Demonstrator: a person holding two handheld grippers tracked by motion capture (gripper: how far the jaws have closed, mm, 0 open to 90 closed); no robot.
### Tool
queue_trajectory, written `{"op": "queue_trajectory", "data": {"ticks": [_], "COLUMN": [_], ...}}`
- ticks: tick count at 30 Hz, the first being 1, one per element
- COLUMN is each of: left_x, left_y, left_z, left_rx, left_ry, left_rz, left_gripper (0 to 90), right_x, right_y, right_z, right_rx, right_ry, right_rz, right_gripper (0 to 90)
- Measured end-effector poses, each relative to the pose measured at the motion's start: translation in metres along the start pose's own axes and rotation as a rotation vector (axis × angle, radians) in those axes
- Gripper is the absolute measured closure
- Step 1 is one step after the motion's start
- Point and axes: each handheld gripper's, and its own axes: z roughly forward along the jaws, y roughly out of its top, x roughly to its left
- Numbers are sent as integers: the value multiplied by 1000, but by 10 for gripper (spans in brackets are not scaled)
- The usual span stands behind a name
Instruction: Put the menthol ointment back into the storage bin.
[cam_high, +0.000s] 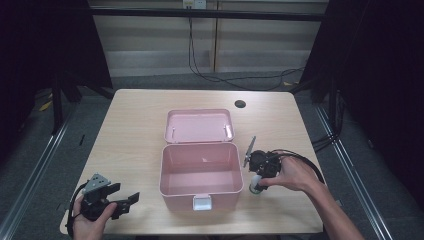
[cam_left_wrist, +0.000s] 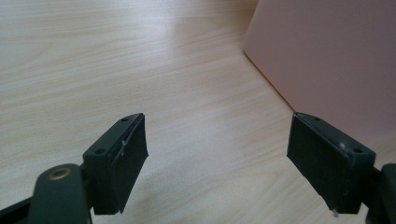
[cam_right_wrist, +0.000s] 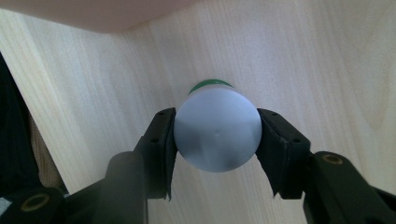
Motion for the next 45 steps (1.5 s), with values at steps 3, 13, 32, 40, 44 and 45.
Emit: {"op": "queue_trajectory", "data": {"ticks": [3,13,32,40,44,45], "left_x": [0,0,1,1,1,1], "left_y": [0,0,0,0,0,0], "left_z": [0,0,0,0,0,0], "left_rx": [2,2,0,3,4,1], "left_ry": [-2,-2,-5,-10,-10,-10], "left_rz": [-3,-4,-9,-4,-4,-6], "left_gripper": [199,199,199,200,199,199], "right_x": [-1,-1,0,2,2,2], "right_y": [0,-3,-15,-15,-15,-15], "right_z": [0,-1,-28,-40,-43,-44], "right_rx": [0,14,-103,-126,-141,-139], "right_ry": [7,-6,-14,-16,-15,-16], "right_rz": [2,5,32,33,38,40], "right_gripper": [505,510,512,512,512,512]}}
